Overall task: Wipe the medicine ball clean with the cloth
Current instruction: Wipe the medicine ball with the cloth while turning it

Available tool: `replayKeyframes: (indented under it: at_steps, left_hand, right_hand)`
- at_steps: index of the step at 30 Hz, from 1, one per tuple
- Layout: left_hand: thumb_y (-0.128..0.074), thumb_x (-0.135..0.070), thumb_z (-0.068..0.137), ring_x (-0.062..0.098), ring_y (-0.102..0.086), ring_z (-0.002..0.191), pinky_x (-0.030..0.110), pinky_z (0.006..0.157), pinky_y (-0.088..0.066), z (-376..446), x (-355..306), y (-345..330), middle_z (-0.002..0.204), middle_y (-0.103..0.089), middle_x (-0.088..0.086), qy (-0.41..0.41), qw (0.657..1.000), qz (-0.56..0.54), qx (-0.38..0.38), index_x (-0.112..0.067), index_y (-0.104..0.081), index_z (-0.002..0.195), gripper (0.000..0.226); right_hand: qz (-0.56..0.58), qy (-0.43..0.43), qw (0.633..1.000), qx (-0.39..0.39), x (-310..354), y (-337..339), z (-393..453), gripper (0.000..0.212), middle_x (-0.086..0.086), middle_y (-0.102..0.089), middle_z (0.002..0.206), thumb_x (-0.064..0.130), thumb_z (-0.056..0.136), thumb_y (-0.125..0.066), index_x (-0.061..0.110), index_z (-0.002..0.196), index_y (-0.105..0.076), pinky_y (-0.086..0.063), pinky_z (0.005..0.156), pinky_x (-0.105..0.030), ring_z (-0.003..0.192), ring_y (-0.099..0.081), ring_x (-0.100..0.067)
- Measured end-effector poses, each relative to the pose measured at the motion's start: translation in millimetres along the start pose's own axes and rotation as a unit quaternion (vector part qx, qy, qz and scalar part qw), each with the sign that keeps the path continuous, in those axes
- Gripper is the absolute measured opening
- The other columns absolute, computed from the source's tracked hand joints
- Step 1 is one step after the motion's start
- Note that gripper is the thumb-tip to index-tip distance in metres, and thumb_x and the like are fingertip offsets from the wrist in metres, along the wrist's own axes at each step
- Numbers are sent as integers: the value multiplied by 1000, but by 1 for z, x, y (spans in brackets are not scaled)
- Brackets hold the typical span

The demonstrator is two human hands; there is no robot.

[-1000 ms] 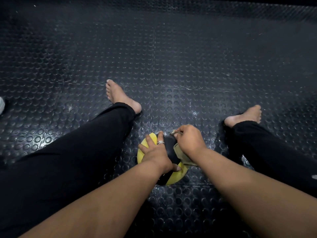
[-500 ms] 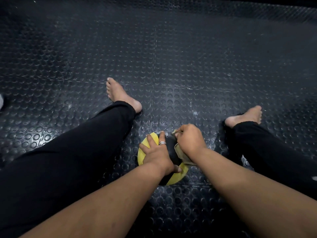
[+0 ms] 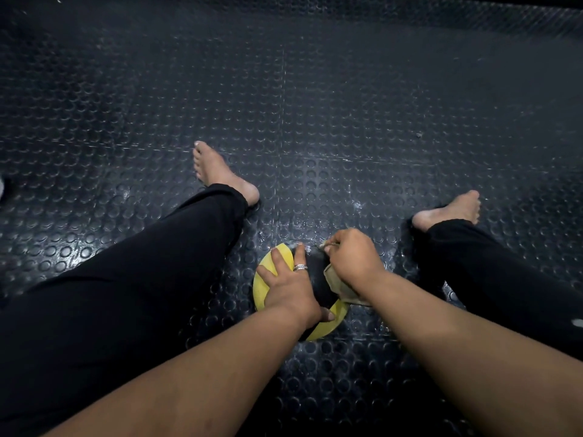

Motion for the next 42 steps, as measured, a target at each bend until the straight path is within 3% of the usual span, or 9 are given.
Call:
replayKeyframes:
  at_steps: [3,7,10,17,26,29,36,39,42]
  left_hand:
    - [-86,-47,67,48,16,143,51,115,-24,5,1,4,157,28,9,4,1000,-2,7,-39,24,148,137]
    - [-84,-40,71,48,8,143,48,109,-34,7,1,4,157,24,10,1,1000,-2,-2,-38,22,149,132]
    - [-86,-46,67,48,12,144,51,113,-29,4,0,4,157,26,9,-4,1000,-3,3,-38,22,149,136]
    - [-85,-46,68,46,18,144,50,114,-27,3,-2,5,157,29,8,3,1000,-7,7,-39,24,148,136]
    - [-86,-48,66,48,14,143,52,115,-24,4,0,2,156,28,10,-12,1000,15,3,-39,24,148,138]
    - [-86,-51,64,50,10,143,54,117,-23,5,2,5,157,24,12,-29,999,35,5,-37,23,150,139]
    - [-82,-49,70,40,-7,144,51,117,-24,17,17,24,161,-1,2,-75,995,-68,2,-42,-11,152,108]
    - [-87,-47,64,39,1,147,48,120,-15,16,20,17,163,7,2,-57,994,-97,-15,-28,5,155,131]
    - [-86,-46,66,40,17,146,48,120,-5,12,16,4,160,23,4,-44,996,-81,8,-31,20,152,137]
  right_hand:
    - [-13,37,999,-13,4,3,-18,16,-5,-59,100,15,90,-57,11,97,-70,-44,79,-27,93,-57,-22]
    - [1,57,998,-5,2,3,-36,12,0,-56,96,18,90,-59,14,94,-70,-44,81,-26,91,-55,-17]
    - [28,30,999,0,-1,2,-29,10,1,-57,89,15,88,-59,15,87,-69,-45,76,-24,87,-57,-18]
    - [8,12,1000,3,5,0,1,12,-9,-59,105,16,90,-57,10,94,-67,-47,82,-32,96,-58,-26]
    - [1,56,998,36,-2,9,-36,9,1,-56,102,18,87,-62,16,94,-69,-38,78,-22,94,-53,-15]
    - [5,37,999,0,-9,15,-35,7,3,-48,97,16,88,-60,17,92,-65,-41,80,-26,94,-54,-19]
    - [38,19,999,-1,-18,6,-42,7,1,-57,101,14,89,-58,20,94,-58,-40,77,-25,92,-55,-16]
    - [55,18,998,-20,-14,6,-44,18,4,-60,100,15,89,-60,21,105,-58,-43,81,-25,93,-56,-14]
    - [41,39,998,-30,-9,4,-44,16,2,-62,102,17,88,-60,17,104,-65,-43,84,-25,94,-56,-14]
Point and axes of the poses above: each hand's wrist, its own z-axis towards the middle knuckle, its own y-axis out of the back of the hand, x = y × z, the point moved 4 cm from there along z, towards the middle knuckle
